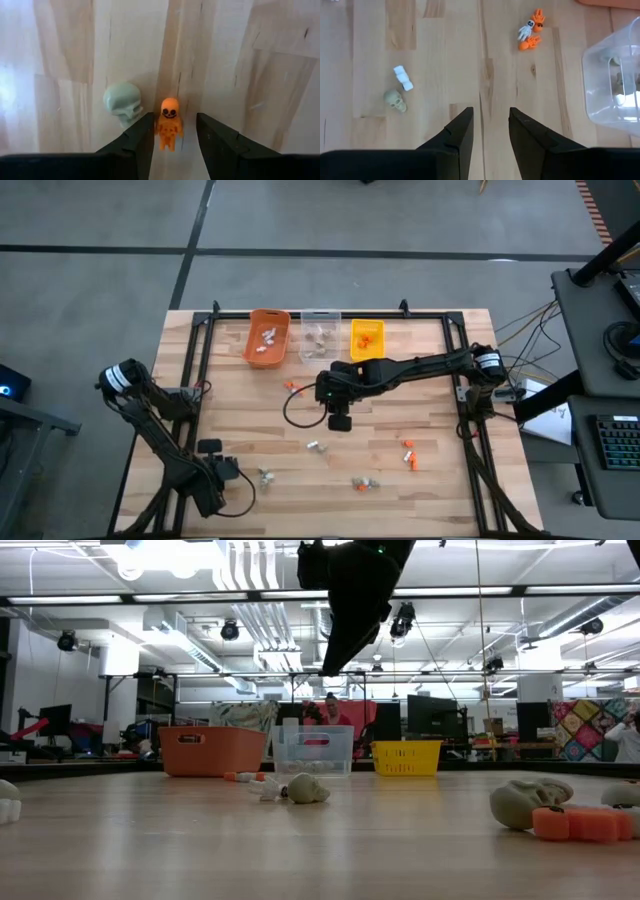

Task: Sort Halloween decoration
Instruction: Put the orange skeleton toy into the yellow bin

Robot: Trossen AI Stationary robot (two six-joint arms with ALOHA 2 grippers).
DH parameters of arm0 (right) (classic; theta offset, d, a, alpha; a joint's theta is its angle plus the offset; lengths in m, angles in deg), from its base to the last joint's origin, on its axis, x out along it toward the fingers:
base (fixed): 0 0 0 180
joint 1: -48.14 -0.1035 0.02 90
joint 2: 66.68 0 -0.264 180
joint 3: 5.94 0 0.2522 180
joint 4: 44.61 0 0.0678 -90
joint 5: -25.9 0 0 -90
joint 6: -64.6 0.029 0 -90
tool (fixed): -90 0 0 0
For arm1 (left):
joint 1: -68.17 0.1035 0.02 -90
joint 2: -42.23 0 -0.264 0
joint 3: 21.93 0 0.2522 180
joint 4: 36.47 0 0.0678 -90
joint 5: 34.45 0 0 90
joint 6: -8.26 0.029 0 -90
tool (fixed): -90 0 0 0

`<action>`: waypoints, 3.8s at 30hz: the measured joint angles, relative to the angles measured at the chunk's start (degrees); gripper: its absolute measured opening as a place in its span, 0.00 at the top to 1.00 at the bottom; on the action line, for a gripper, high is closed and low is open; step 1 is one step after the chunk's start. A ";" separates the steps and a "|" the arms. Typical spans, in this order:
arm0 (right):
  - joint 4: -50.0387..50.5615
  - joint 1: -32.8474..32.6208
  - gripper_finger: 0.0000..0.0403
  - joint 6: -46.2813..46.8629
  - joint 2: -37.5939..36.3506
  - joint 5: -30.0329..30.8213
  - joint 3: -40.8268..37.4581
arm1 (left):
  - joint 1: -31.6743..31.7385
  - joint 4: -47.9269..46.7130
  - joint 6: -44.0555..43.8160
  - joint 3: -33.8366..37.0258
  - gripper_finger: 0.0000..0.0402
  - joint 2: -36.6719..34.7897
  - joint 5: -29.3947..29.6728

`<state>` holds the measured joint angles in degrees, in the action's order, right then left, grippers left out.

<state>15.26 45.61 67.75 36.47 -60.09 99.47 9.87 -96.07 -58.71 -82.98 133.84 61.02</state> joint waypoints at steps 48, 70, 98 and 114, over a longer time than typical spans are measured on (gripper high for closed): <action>-42.88 -3.96 0.76 -4.21 -23.73 -0.11 -33.22 | 10.98 0.10 9.30 -8.48 0.99 -14.46 40.58; -62.10 -3.89 0.75 2.32 -22.75 -2.55 -43.92 | 30.84 49.92 64.06 4.06 0.98 -18.67 34.44; -70.66 -5.09 0.53 -7.83 -8.49 -4.46 -26.48 | 31.69 93.66 67.47 17.84 0.98 -18.62 32.09; -69.05 -5.07 0.73 -9.24 -8.41 -4.36 -25.55 | 31.63 92.29 66.70 17.85 0.98 -18.62 32.51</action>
<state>-53.79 40.54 58.51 28.06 -64.46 73.92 41.49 -3.77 7.99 -65.14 115.22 93.53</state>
